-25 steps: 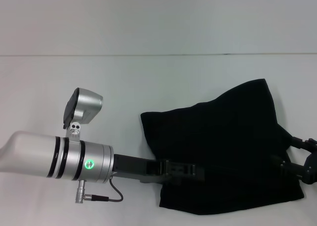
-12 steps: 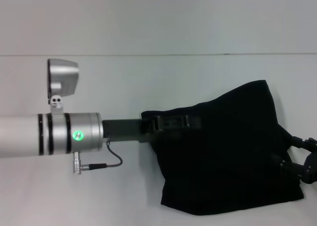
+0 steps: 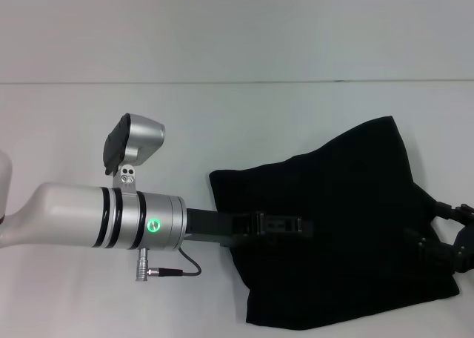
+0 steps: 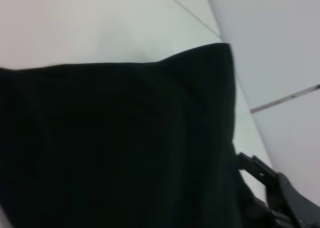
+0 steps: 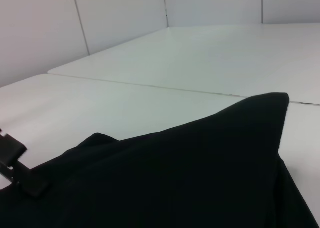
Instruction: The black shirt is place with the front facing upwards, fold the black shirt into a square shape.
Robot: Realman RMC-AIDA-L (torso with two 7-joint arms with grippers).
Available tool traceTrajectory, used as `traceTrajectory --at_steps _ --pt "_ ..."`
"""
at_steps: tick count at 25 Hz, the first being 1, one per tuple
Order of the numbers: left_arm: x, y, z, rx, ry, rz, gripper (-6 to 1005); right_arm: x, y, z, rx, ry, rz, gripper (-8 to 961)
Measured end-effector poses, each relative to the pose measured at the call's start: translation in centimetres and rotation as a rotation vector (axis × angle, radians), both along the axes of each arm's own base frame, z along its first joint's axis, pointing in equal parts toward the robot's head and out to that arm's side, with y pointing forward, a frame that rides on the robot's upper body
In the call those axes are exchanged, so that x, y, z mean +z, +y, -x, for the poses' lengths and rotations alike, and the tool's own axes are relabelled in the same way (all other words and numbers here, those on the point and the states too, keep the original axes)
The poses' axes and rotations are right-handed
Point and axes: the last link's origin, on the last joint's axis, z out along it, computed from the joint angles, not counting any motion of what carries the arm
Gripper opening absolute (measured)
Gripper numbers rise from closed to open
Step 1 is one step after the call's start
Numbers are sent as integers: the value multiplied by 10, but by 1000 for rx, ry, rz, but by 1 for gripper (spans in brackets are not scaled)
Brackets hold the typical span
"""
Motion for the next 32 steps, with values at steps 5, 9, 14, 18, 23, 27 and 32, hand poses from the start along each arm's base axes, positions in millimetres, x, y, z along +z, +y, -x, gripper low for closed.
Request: traceTrajectory --at_steps 5,9,14,18,23,27,32 --pt "2 2 3 24 -2 -21 932 2 0 0 3 -5 -5 922" --pt "14 3 3 30 -49 -27 932 2 0 0 4 -7 -9 922" --pt "51 7 11 106 -121 -31 933 6 -7 -2 25 -9 -13 922" --pt "67 6 25 182 -91 -11 932 11 -21 1 92 3 -42 922" --pt "66 5 32 245 -5 60 930 14 -46 -4 133 20 -63 922" --pt "60 10 32 270 24 58 928 9 -56 -7 133 11 -63 921" --pt "49 12 32 307 35 65 927 -2 -68 -11 153 -12 -47 921"
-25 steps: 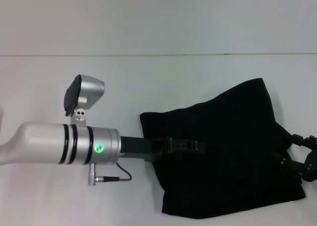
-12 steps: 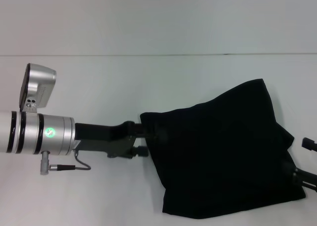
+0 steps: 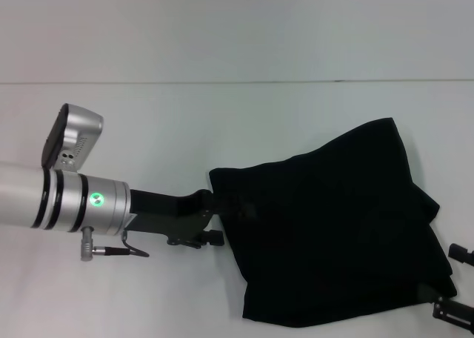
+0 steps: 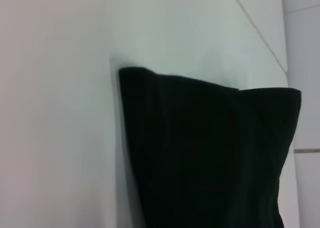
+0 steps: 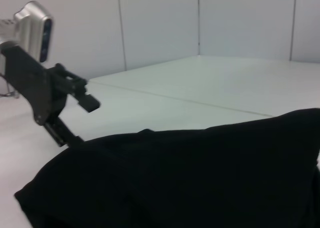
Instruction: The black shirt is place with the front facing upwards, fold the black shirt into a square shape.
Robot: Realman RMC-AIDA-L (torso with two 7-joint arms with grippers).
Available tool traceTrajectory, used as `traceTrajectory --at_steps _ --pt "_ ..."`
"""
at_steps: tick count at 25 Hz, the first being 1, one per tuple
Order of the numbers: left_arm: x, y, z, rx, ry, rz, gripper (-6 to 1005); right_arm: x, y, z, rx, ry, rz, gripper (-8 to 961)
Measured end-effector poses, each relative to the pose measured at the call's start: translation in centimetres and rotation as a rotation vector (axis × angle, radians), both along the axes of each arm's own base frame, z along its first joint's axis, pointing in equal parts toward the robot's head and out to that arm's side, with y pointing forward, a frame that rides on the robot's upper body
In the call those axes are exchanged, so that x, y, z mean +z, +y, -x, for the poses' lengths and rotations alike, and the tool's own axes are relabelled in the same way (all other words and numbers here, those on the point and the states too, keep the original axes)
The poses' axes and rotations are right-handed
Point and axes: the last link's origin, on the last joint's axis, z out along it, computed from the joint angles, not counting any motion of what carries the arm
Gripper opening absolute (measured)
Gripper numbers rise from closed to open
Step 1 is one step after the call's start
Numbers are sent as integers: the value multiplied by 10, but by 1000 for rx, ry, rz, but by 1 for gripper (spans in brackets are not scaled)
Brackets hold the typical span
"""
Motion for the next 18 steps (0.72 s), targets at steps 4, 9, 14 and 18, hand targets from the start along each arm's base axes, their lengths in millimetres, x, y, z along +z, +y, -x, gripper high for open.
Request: traceTrajectory --at_steps 4,9,14,18 --pt "-8 -2 -1 15 12 18 925 -4 -3 0 0 2 12 921" --pt "-19 -5 -4 23 17 35 923 -3 -2 0 -1 2 10 921" --pt "-26 -3 -14 2 16 39 921 -3 1 1 -2 4 8 921" --pt "-30 0 -15 -21 41 25 920 -3 2 1 -4 6 4 921"
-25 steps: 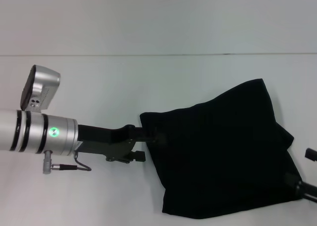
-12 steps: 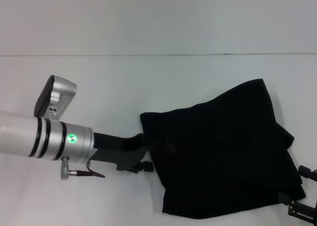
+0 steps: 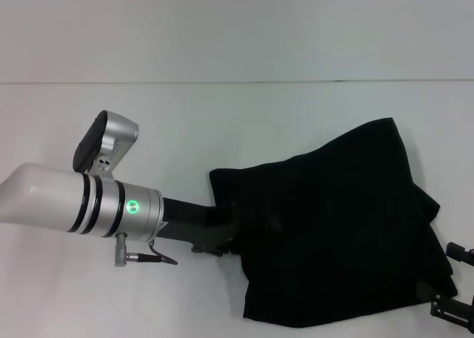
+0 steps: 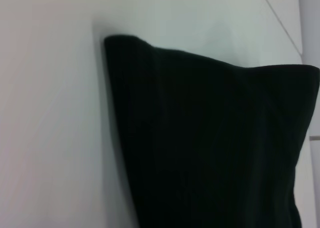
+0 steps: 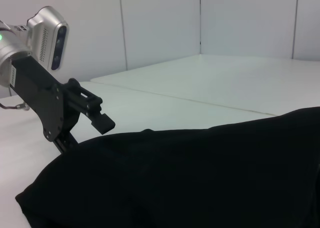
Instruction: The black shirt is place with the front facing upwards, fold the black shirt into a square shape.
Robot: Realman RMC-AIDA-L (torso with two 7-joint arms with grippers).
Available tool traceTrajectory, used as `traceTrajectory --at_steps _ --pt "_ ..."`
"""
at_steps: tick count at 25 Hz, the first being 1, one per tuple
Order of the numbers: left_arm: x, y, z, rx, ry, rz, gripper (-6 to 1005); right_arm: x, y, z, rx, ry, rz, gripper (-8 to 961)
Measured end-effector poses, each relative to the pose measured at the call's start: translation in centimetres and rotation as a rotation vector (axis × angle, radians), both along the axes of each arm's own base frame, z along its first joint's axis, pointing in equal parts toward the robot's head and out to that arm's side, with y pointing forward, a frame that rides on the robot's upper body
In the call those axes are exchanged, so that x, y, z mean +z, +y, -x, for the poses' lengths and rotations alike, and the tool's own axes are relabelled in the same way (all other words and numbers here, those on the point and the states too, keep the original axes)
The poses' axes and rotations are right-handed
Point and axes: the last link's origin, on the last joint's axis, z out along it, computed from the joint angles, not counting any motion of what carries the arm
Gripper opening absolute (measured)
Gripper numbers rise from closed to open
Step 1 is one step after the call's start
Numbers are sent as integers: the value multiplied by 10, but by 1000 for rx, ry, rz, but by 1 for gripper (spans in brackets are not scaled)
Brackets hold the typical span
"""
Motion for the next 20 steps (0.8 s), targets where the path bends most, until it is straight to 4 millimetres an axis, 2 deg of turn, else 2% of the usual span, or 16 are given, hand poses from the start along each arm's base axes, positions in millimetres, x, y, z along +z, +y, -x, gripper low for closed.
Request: traceTrajectory --at_steps 8,12,20 --pt "-3 5 -1 -20 10 -59 917 2 0 -1 -8 5 -14 921" --pt "-4 6 -3 -40 3 -71 729 2 1 0 -3 7 -13 921" --pt "-7 3 0 -45 6 -78 502 2 1 1 -1 8 -14 920"
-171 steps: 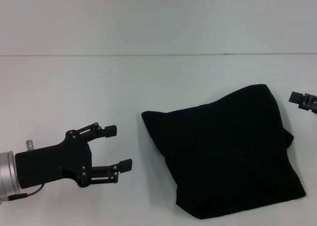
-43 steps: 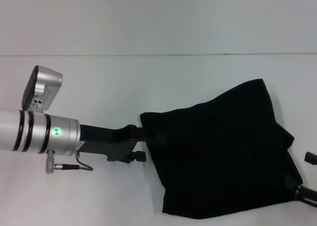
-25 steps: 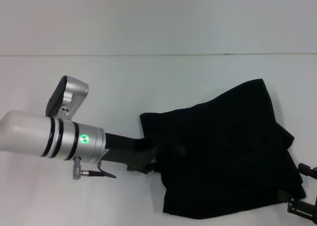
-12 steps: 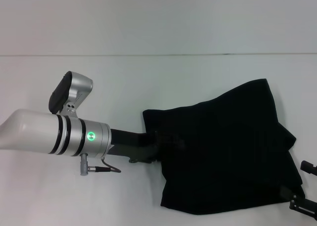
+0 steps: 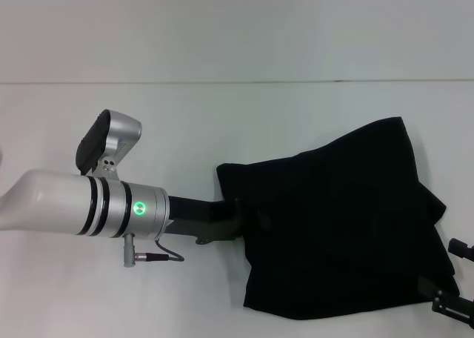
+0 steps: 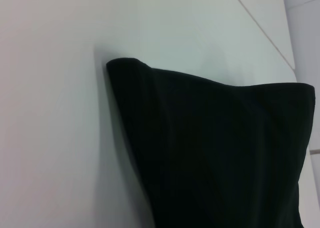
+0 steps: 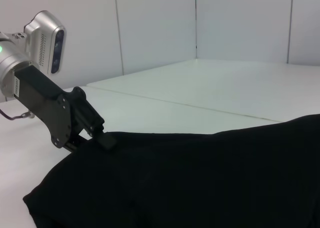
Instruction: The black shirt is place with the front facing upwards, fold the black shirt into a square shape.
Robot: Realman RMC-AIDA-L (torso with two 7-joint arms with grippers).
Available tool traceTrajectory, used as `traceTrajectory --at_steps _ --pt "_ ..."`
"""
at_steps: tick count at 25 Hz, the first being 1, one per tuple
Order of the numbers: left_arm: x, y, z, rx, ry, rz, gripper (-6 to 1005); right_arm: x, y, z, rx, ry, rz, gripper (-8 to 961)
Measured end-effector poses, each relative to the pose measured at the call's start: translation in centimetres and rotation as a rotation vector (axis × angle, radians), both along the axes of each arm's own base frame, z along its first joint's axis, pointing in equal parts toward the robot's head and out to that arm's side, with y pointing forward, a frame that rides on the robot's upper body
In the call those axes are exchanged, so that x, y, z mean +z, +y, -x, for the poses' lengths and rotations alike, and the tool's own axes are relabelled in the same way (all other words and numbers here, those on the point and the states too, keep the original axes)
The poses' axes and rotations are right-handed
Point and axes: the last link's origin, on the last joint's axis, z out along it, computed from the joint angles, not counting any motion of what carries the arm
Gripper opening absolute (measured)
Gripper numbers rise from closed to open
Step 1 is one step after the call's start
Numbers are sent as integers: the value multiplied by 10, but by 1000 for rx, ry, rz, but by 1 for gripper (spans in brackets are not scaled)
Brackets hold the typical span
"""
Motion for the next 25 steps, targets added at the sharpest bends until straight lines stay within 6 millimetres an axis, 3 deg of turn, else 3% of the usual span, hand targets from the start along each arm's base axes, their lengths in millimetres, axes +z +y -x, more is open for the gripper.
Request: traceTrajectory --at_steps 7,17,19,25 --pt "1 0 4 1 -10 -30 277 -1 1 1 2 6 0 920" --pt "28 22 21 -4 63 -160 187 -2 10 7 4 42 -33 920" --pt "49 31 33 3 88 -228 172 -2 11 8 7 43 -35 920" --pt "65 32 48 20 101 -273 150 -4 18 11 12 48 -37 920"
